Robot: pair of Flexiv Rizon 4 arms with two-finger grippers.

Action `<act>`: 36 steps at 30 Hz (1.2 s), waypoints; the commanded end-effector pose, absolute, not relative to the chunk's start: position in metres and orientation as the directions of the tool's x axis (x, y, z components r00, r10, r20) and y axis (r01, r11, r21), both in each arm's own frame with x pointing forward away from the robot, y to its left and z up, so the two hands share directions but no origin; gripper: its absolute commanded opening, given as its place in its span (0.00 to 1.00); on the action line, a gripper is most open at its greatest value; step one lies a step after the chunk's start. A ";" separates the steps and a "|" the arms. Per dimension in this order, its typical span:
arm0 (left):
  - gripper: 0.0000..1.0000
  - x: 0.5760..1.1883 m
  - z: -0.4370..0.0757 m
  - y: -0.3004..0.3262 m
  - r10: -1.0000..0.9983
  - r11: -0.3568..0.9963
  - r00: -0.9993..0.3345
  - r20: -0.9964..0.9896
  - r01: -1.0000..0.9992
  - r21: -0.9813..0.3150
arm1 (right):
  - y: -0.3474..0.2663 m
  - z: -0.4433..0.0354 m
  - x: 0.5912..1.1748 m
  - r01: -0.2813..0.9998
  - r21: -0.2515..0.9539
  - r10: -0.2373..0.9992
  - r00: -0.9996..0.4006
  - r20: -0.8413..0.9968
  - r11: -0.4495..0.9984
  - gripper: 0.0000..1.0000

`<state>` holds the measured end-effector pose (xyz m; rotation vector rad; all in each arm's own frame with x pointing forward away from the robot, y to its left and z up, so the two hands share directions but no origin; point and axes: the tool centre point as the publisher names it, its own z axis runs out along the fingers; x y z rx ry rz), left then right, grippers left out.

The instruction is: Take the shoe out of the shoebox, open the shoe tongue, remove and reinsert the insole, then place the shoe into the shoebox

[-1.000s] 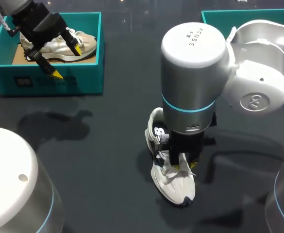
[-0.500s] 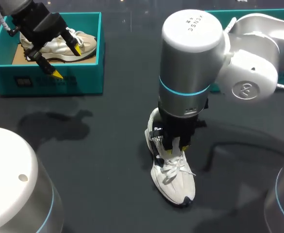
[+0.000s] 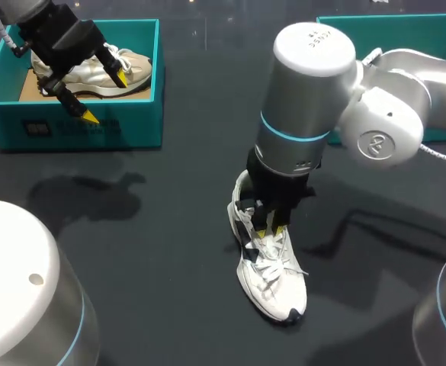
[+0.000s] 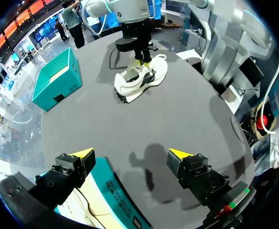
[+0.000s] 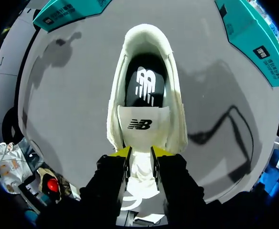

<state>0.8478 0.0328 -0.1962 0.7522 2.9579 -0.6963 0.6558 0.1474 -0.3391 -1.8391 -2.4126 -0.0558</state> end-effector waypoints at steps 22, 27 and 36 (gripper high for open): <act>1.00 0.847 -0.196 0.033 0.452 0.787 -0.884 -0.117 0.457 -0.415 | 0.154 -0.334 0.691 0.921 0.026 0.916 -0.389 0.099 0.389 0.27; 1.00 0.847 -0.196 0.033 0.452 0.787 -0.884 -0.117 0.457 -0.415 | 0.158 -0.308 0.688 0.898 0.065 0.898 -0.439 0.040 0.436 0.31; 1.00 0.847 -0.196 0.033 0.452 0.787 -0.884 -0.117 0.457 -0.415 | 0.158 -0.264 0.687 0.701 0.128 0.710 -0.702 -0.056 0.702 0.40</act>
